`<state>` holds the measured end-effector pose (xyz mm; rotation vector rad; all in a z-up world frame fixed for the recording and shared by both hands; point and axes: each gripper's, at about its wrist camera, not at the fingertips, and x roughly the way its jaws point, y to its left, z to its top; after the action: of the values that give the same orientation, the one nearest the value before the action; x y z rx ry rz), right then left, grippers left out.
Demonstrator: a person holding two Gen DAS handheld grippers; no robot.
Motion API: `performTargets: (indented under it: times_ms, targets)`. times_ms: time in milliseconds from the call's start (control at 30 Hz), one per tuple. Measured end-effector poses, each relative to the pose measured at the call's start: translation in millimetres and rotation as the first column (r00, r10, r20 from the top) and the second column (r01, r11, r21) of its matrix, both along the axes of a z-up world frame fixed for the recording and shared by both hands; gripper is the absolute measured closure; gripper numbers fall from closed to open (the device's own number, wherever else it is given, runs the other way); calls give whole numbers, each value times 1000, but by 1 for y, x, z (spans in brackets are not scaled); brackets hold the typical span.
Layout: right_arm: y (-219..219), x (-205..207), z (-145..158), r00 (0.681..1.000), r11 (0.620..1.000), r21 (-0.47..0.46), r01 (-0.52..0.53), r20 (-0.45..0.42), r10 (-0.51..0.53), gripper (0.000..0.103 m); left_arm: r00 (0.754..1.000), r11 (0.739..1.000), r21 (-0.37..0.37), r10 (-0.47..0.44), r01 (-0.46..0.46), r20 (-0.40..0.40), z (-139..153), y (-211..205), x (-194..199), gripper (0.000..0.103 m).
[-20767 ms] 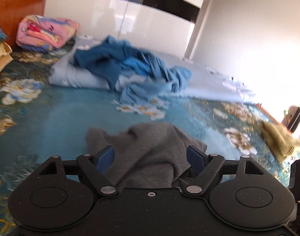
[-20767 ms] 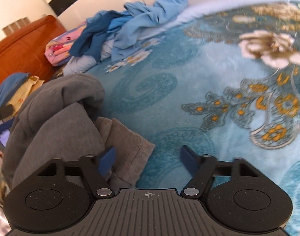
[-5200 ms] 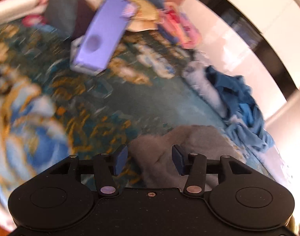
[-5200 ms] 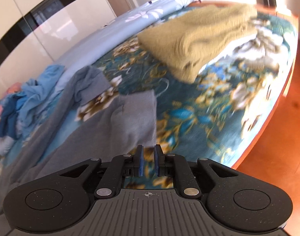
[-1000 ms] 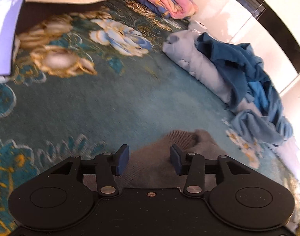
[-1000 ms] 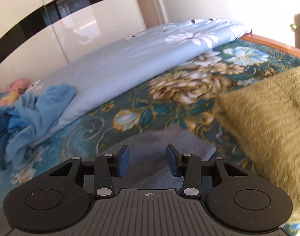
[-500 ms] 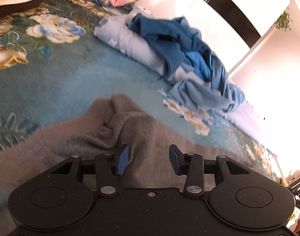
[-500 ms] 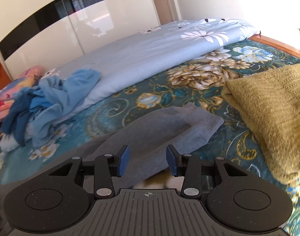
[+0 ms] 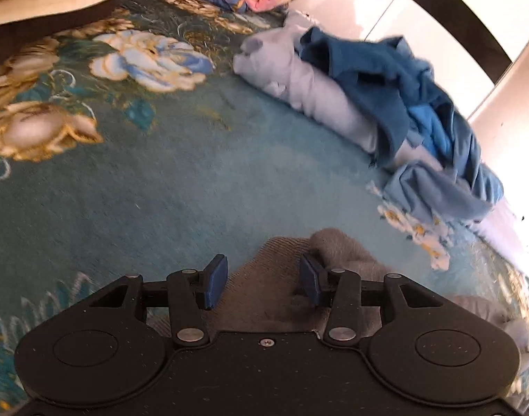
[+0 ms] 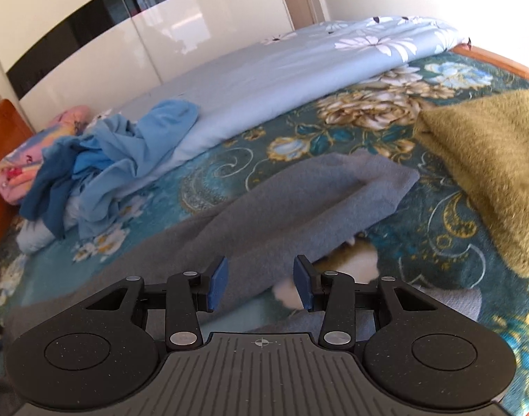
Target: Fold clothes
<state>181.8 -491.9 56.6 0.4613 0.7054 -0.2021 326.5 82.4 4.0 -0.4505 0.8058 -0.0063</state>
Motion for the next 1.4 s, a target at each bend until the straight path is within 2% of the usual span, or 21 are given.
performTargets:
  times_ms: [233,400,467,600,667,767,867,967,1100,1167,1267,1333,1400]
  targets:
    - [10,-2,-6,999,999,16,-33,-10,34,65,997,997,19,-81,81,15,2,-18,-11,63]
    - [18,-3,-12,998,998,34,-54,-18,54,65,990,990,23,-138,138,32,4,-34,-21,76]
    - [21,-4,-12,998,997,36,-64,-19,65,65,986,987,25,-162,161,41,5,-39,-25,78]
    - [24,-5,-11,997,997,35,-71,-24,72,65,984,984,35,-175,173,44,6,-42,-25,78]
    - [25,-6,-11,997,997,35,-76,-29,77,65,980,979,69,-196,193,43,8,-44,-24,75]
    - [26,-8,-11,996,996,34,-78,-37,79,64,966,956,159,-256,248,33,12,-45,-17,65]
    - [25,-10,-13,996,996,34,-79,-42,80,64,942,927,184,-335,326,18,13,-36,-3,60]
    - [22,-12,-16,996,997,33,-74,-54,76,64,904,895,140,-428,423,6,9,-22,14,56]
    - [21,-10,-21,995,997,34,-70,-69,72,64,863,860,92,-505,502,9,-1,-5,34,39]
    - [22,-9,-22,994,997,35,-72,-74,74,64,852,852,43,-523,522,10,-6,1,41,36]
    - [23,-5,-24,994,997,33,-76,-80,79,64,837,837,-21,-547,547,30,-10,6,47,37]
    - [24,-1,-25,993,996,33,-79,-82,81,64,819,817,-64,-572,574,47,-11,6,48,41]
    - [25,2,-26,993,996,33,-83,-85,85,64,799,795,-86,-598,601,61,-13,2,46,51]
